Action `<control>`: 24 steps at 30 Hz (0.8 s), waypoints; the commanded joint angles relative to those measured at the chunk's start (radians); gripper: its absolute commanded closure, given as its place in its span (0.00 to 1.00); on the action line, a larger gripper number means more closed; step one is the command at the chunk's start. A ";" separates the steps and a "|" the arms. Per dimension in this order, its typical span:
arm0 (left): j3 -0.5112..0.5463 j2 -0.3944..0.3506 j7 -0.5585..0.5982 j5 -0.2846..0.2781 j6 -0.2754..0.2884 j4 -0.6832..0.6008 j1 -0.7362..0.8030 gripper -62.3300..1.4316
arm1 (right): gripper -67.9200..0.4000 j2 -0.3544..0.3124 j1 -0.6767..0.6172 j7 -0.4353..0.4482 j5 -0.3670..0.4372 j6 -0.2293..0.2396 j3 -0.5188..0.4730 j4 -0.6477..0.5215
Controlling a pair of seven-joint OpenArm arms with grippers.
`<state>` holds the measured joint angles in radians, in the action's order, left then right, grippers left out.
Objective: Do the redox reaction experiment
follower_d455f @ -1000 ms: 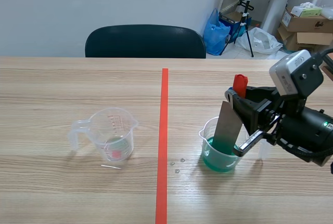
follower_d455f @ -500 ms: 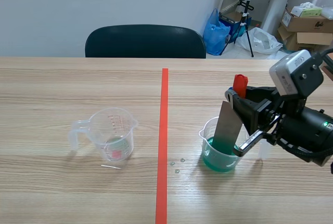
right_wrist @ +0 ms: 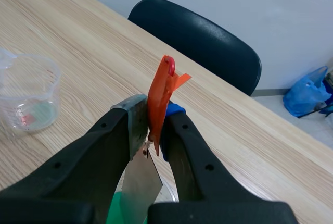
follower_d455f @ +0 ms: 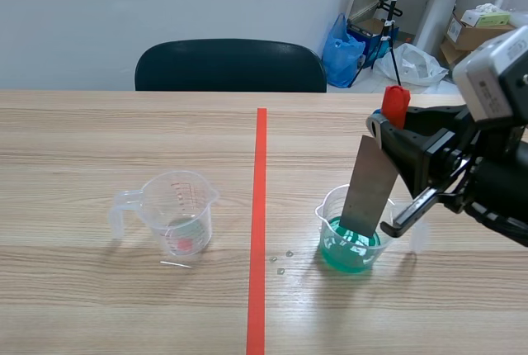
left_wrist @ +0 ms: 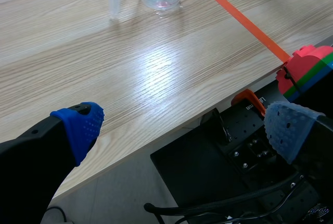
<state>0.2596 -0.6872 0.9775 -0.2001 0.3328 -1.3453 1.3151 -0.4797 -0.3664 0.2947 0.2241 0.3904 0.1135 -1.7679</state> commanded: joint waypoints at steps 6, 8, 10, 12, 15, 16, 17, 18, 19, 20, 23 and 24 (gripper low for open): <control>0.000 0.006 0.017 -0.002 0.002 -0.009 0.002 0.00 | 0.97 -0.016 -0.035 -0.049 0.011 0.000 -0.061 -0.132; 0.000 0.006 0.017 -0.002 0.002 -0.009 0.002 0.00 | 0.97 -0.016 -0.046 -0.068 0.011 0.000 -0.074 -0.166; 0.000 0.006 0.017 -0.002 0.002 -0.009 0.002 0.00 | 0.97 -0.016 -0.058 -0.077 0.011 0.000 -0.087 -0.196; 0.000 0.006 0.017 -0.002 0.002 -0.009 0.002 0.00 | 0.97 -0.016 -0.067 -0.092 0.015 0.000 -0.098 -0.222; 0.000 0.006 0.017 -0.002 0.002 -0.009 0.002 0.00 | 0.97 -0.016 -0.074 -0.117 0.015 0.000 -0.109 -0.254; 0.000 0.006 0.017 -0.002 0.002 -0.009 0.002 0.00 | 0.97 -0.016 -0.076 -0.124 0.016 0.000 -0.112 -0.264; 0.000 0.006 0.017 -0.002 0.002 -0.009 0.002 0.00 | 0.97 -0.016 -0.078 -0.126 0.016 0.000 -0.115 -0.274; 0.000 0.006 0.017 -0.002 0.002 -0.009 0.002 0.00 | 0.97 -0.016 -0.080 -0.129 0.022 -0.001 -0.116 -0.283; 0.000 0.006 0.017 -0.002 0.002 -0.009 0.002 0.00 | 0.97 -0.016 -0.083 -0.136 0.031 -0.001 -0.117 -0.290; 0.000 0.006 0.017 -0.002 0.002 -0.009 0.002 0.00 | 0.97 -0.016 -0.083 -0.146 0.042 0.000 -0.120 -0.297; 0.000 0.006 0.017 -0.002 0.002 -0.009 0.002 0.00 | 0.97 -0.016 -0.083 -0.182 0.077 0.000 -0.127 -0.317; 0.000 0.006 0.017 -0.002 0.002 -0.009 0.002 0.00 | 0.97 -0.016 -0.083 -0.185 0.082 0.000 -0.129 -0.325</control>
<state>0.2596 -0.6872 0.9775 -0.1997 0.3328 -1.3453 1.3151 -0.4797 -0.4500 0.0978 0.2939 0.3973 -0.0013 -2.0686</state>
